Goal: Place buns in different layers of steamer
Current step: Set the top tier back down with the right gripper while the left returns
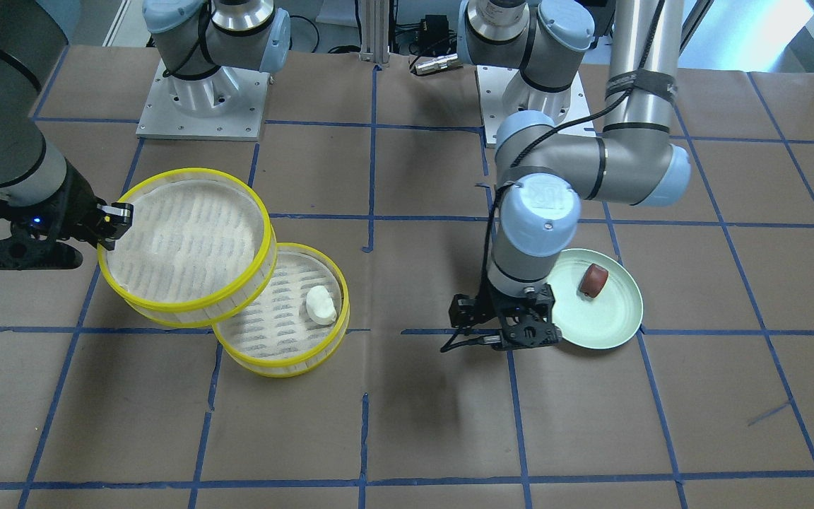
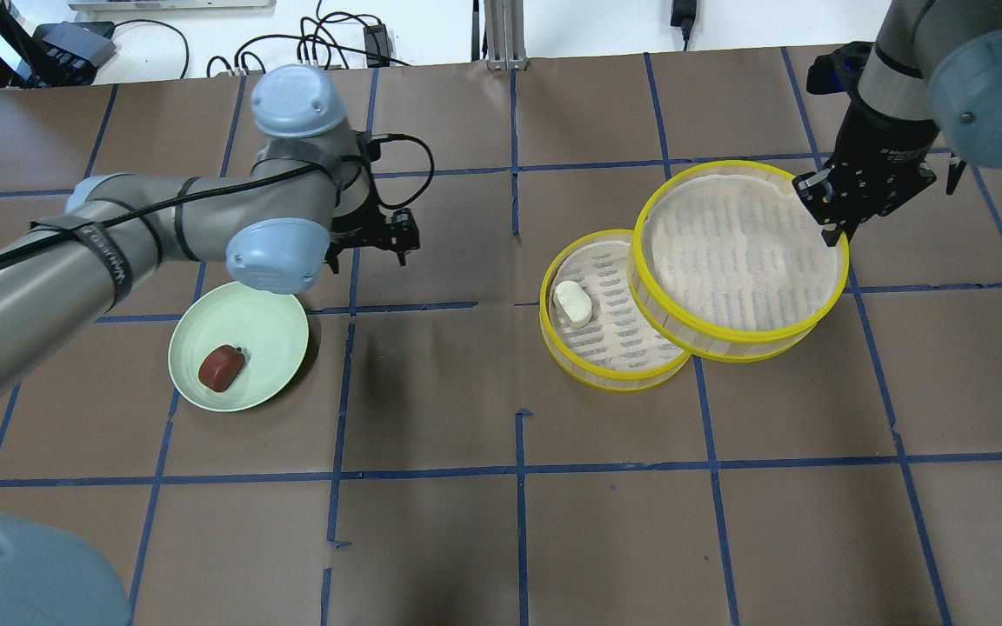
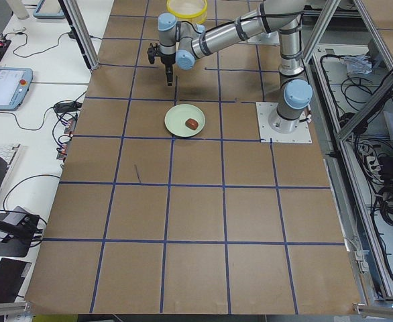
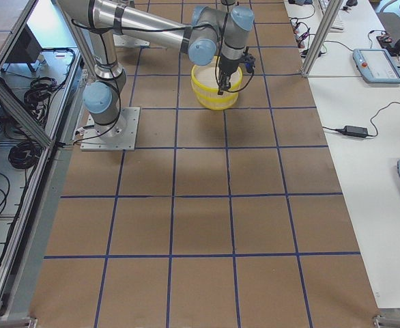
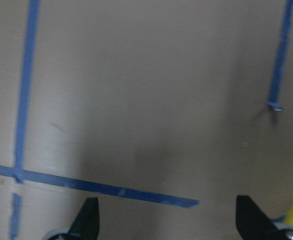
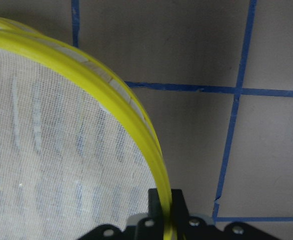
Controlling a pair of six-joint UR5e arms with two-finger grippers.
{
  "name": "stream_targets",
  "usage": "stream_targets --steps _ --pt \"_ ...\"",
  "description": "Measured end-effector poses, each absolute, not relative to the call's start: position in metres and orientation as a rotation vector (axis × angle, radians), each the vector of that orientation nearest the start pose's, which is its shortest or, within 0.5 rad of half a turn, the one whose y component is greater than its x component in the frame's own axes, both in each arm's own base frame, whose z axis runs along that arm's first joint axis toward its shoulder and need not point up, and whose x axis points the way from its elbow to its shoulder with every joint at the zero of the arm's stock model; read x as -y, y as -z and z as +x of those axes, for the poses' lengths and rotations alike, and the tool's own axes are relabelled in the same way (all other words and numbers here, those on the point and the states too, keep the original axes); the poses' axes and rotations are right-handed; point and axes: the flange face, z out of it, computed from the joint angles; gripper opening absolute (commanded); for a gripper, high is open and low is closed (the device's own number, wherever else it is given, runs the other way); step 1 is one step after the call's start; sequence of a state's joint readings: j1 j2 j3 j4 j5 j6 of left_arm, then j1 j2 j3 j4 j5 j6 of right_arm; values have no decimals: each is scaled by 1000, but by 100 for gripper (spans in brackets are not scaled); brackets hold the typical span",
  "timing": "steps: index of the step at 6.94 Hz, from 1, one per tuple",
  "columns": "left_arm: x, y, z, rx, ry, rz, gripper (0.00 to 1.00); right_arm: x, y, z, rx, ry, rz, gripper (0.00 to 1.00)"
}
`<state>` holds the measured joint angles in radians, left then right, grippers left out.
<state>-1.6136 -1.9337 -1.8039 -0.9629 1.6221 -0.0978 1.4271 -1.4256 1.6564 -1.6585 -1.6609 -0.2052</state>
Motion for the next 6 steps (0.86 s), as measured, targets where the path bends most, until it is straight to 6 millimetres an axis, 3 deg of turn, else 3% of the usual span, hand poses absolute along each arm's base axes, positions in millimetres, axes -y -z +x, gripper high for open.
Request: stream_targets --steps 1,2,4,5,6 --pt "560 -235 -105 -3066 -29 28 88 540 -370 69 -3180 -243 -90 9" --pt "546 -222 -74 -3018 -104 115 85 541 -356 86 -3173 -226 -61 9" --pt "520 -197 -34 -2952 -246 212 85 542 -323 109 -3149 -197 -25 9" --pt "515 -190 -19 -2952 -281 230 70 544 -312 114 -3141 -193 -9 9" --pt "513 -187 -12 -2959 -299 231 40 545 -306 115 -3140 -194 -6 11"
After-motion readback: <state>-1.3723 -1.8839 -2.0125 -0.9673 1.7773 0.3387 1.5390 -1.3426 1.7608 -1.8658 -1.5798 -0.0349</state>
